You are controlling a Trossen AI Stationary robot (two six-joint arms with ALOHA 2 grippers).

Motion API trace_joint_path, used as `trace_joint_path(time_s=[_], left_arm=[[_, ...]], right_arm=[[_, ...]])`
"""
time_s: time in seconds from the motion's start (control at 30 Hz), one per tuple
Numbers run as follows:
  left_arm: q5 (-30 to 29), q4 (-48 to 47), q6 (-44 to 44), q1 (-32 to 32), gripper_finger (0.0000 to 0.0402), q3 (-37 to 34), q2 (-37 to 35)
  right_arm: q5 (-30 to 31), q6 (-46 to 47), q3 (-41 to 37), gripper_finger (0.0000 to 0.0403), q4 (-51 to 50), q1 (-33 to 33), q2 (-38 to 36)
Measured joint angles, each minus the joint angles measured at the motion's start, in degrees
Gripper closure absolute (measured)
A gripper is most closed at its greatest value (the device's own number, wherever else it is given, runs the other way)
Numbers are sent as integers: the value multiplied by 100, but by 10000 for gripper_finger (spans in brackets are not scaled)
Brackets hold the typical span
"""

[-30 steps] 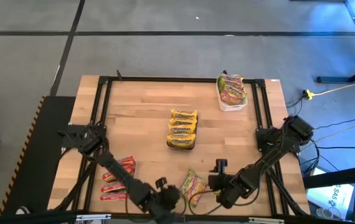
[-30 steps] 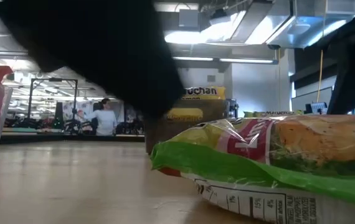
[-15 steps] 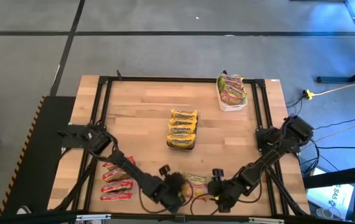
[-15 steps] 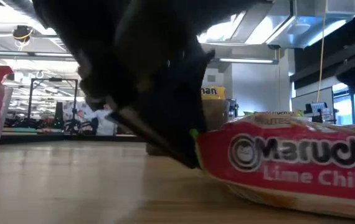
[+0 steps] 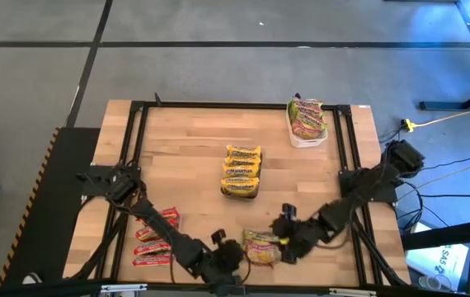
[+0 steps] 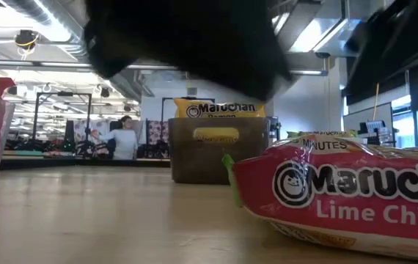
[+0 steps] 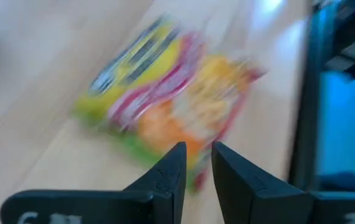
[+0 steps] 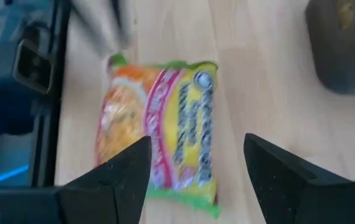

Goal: Sort Maruchan noodles
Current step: Put the green noodle pack into the white bin

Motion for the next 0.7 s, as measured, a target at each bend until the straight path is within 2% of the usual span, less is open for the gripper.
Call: trace_joint_path(time_s=[0.1, 0.23, 0.33, 0.5, 0.7], left_arm=[[-220, 806, 529, -108, 331, 1, 51], [-126, 1508, 1015, -96, 331, 2, 324], [-42, 1958, 1221, -23, 331, -1, 525], [277, 2023, 1287, 67, 331, -6, 802], [306, 2008, 1294, 103, 331, -5, 894]], right_arm=[[-754, -172, -358, 171, 570, -528, 14], [-1932, -151, -1076, 171, 1903, -1179, 26], [-2560, 126, -1502, 171, 2806, -1491, 26], [-2882, 521, -1813, 171, 3149, -1666, 26], [-3083, 786, -1860, 171, 3208, -1653, 217]])
